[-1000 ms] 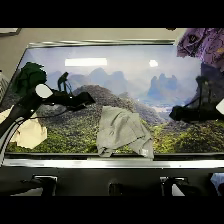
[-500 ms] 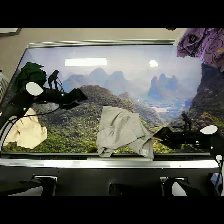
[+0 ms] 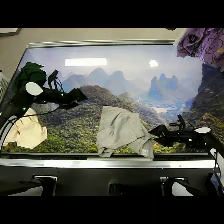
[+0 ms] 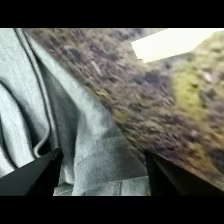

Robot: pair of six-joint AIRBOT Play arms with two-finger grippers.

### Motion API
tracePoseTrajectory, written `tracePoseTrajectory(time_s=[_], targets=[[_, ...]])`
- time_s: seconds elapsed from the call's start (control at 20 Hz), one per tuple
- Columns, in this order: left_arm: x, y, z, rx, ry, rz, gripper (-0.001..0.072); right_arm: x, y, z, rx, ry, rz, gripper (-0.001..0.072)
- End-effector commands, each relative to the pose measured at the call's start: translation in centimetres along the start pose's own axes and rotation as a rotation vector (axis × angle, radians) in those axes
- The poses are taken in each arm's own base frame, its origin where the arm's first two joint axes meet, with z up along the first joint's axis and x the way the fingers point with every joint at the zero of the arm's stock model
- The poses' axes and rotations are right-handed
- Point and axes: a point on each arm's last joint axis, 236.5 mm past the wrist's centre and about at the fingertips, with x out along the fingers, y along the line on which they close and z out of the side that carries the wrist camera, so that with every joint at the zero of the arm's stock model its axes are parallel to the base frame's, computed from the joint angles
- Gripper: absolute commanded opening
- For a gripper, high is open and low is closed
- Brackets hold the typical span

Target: Fold the clothes and pants, and hang the long-sleeved shirts on hangers.

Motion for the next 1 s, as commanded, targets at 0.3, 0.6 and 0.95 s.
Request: tracePoseTrajectory(time_s=[0.3,0.6,0.95], targets=[[2.3,1.8,-0.5,-0.033,0.051,0.029,0.0699,0.9,0.4,-0.3,-0.026,0.037,0.056,0.0036],[7.8,1.9,-3.6,0.072,0.19,-0.042,0.0699,0.7,1.2,-1.3,-0.025,0.081,0.087,0.0036],[11.8,0.1,-6.6,0.109,0.268,-0.141,0.0699,0.6,1.6,-2.2,-0.019,0.119,0.105,0.0036]])
